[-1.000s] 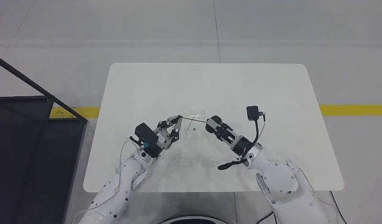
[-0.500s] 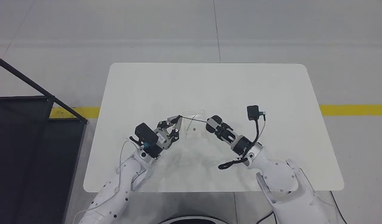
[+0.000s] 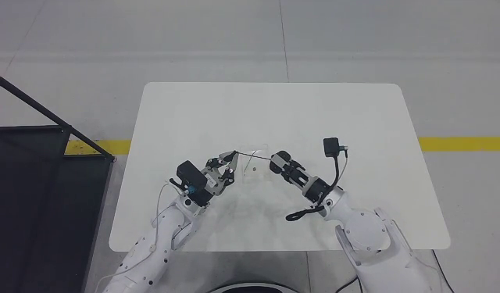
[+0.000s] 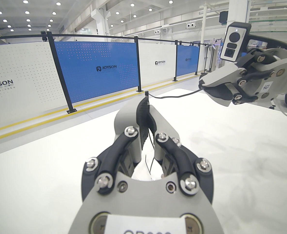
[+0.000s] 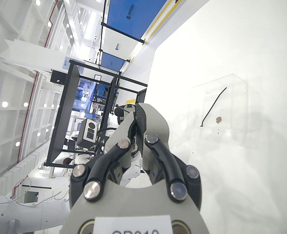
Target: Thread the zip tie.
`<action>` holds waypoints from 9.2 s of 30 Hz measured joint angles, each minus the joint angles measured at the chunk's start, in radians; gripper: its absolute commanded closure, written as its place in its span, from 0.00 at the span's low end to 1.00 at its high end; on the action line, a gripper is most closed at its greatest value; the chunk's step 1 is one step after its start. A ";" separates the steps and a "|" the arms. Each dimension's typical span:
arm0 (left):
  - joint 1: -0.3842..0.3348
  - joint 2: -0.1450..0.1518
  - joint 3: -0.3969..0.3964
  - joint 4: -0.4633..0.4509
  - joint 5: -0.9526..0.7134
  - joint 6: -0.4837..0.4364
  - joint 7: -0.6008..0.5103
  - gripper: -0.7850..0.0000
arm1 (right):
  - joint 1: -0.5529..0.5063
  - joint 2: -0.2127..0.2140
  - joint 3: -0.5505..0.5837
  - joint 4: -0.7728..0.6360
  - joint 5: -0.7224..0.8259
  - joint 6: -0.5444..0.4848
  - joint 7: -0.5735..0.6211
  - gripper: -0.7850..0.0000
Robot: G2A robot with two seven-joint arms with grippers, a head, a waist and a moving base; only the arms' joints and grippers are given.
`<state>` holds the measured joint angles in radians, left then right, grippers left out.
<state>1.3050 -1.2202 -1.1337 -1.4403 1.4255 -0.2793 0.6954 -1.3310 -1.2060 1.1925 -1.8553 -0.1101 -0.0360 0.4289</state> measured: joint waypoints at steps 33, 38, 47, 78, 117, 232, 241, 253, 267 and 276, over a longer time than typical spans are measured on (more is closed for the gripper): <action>0.000 0.000 0.000 0.000 0.000 0.000 0.000 1.00 | 0.018 -0.009 -0.014 0.011 0.024 0.009 -0.002 1.00; 0.000 0.000 0.000 0.000 0.000 0.000 0.000 1.00 | 0.013 -0.011 -0.015 0.011 0.031 -0.007 -0.010 1.00; 0.000 0.000 0.000 0.000 0.000 0.000 0.000 1.00 | 0.003 -0.011 -0.007 0.009 0.036 -0.023 -0.013 1.00; 0.018 -0.006 -0.011 -0.029 0.008 0.031 -0.029 1.00 | -0.022 -0.011 0.015 -0.003 0.045 -0.049 -0.005 1.00; 0.018 -0.006 -0.011 -0.029 0.009 0.031 -0.029 1.00 | 0.009 -0.015 0.009 0.005 0.029 0.038 0.017 1.00; 0.018 -0.006 -0.011 -0.029 0.009 0.031 -0.029 1.00 | 0.002 -0.017 0.019 0.003 0.053 0.037 0.041 1.00; 0.018 -0.006 -0.011 -0.029 0.009 0.031 -0.029 1.00 | 0.010 -0.018 0.014 0.008 0.053 0.047 0.040 1.00; 0.018 -0.006 -0.011 -0.029 0.009 0.031 -0.029 1.00 | 0.017 -0.020 0.013 0.013 0.063 0.050 0.040 1.00; 0.018 -0.006 -0.011 -0.029 0.009 0.031 -0.029 1.00 | 0.028 -0.023 0.003 0.021 0.090 0.055 0.037 1.00; 0.018 -0.006 -0.011 -0.029 0.009 0.031 -0.029 1.00 | 0.030 -0.027 -0.008 0.029 0.111 0.022 0.029 1.00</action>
<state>1.3227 -1.2266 -1.1450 -1.4693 1.4342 -0.2482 0.6665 -1.3008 -1.2330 1.1850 -1.8266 0.0014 -0.0136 0.4577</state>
